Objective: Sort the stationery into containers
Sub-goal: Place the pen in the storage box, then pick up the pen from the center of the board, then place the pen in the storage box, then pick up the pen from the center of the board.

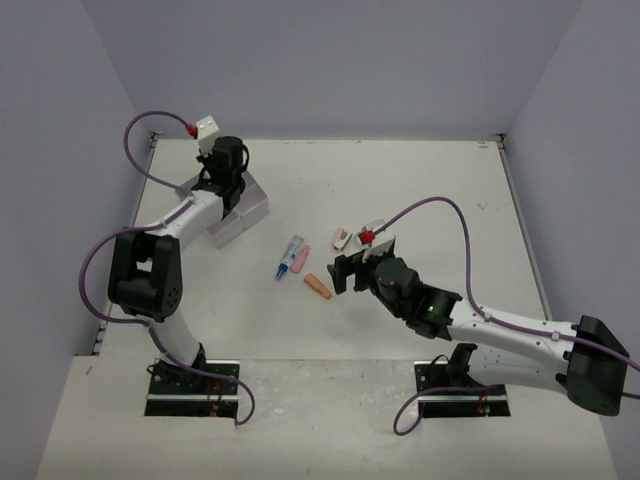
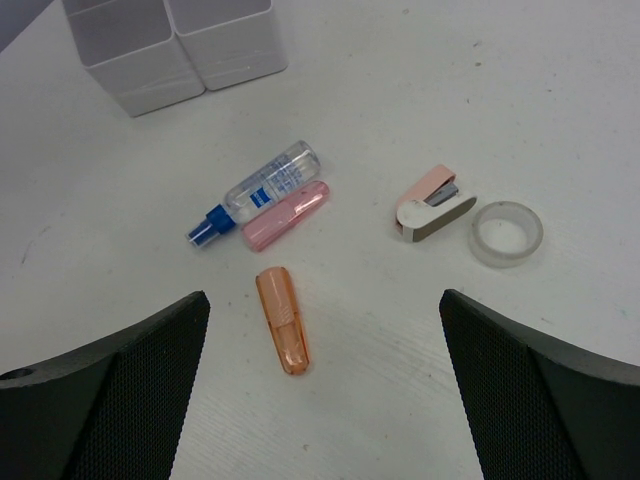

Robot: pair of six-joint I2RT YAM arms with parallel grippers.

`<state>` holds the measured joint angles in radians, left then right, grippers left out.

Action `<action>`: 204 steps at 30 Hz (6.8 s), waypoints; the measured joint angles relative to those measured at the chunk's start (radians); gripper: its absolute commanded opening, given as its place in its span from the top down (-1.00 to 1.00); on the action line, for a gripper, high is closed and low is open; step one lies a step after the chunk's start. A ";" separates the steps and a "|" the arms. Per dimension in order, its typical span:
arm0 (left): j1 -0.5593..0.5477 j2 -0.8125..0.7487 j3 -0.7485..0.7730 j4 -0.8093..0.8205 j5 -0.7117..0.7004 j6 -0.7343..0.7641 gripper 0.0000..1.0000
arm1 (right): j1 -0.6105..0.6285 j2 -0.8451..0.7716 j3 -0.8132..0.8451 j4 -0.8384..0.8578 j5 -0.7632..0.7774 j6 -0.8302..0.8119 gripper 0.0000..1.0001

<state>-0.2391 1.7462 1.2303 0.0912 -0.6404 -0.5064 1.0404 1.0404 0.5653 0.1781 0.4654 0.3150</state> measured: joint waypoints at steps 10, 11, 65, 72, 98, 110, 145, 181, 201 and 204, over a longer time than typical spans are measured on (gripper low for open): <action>-0.038 0.015 -0.015 0.006 -0.006 -0.019 -0.02 | -0.009 0.044 0.022 -0.007 -0.039 0.006 -0.98; -0.038 0.022 -0.015 0.005 -0.008 -0.024 -0.16 | -0.011 0.064 0.037 -0.013 -0.045 0.006 -0.98; -0.221 -0.613 -0.606 0.057 1.199 -0.349 -0.88 | 0.014 0.182 0.180 -0.131 -0.295 -0.005 1.00; -0.252 -0.545 -0.595 0.213 1.283 -0.417 0.37 | 0.015 0.124 0.178 -0.101 -0.270 -0.018 1.00; -0.054 -0.057 0.238 -0.257 0.138 -0.075 1.00 | -0.068 0.037 0.119 -0.170 -0.036 0.081 -0.97; -0.049 0.097 0.197 -0.280 0.025 -0.047 1.00 | -0.098 0.055 0.114 -0.173 -0.045 0.086 -0.98; -0.178 -0.803 -0.165 -0.460 0.251 -0.131 -0.92 | -0.101 0.935 0.837 -0.641 -0.097 0.592 0.11; -0.183 -0.994 -0.410 -0.658 0.374 -0.073 -0.95 | -0.101 1.047 0.930 -0.656 -0.118 0.633 0.10; -0.188 -0.986 -0.410 -0.658 0.397 -0.072 -0.95 | -0.134 0.942 0.741 -0.580 -0.082 0.624 0.91; -0.188 -0.982 -0.410 -0.658 0.404 -0.072 -0.96 | -0.136 0.936 0.733 -0.569 -0.087 0.610 1.00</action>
<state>-0.4273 0.7639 0.8200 -0.5666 -0.2366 -0.5786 0.9040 1.9768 1.2979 -0.3907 0.3783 0.9254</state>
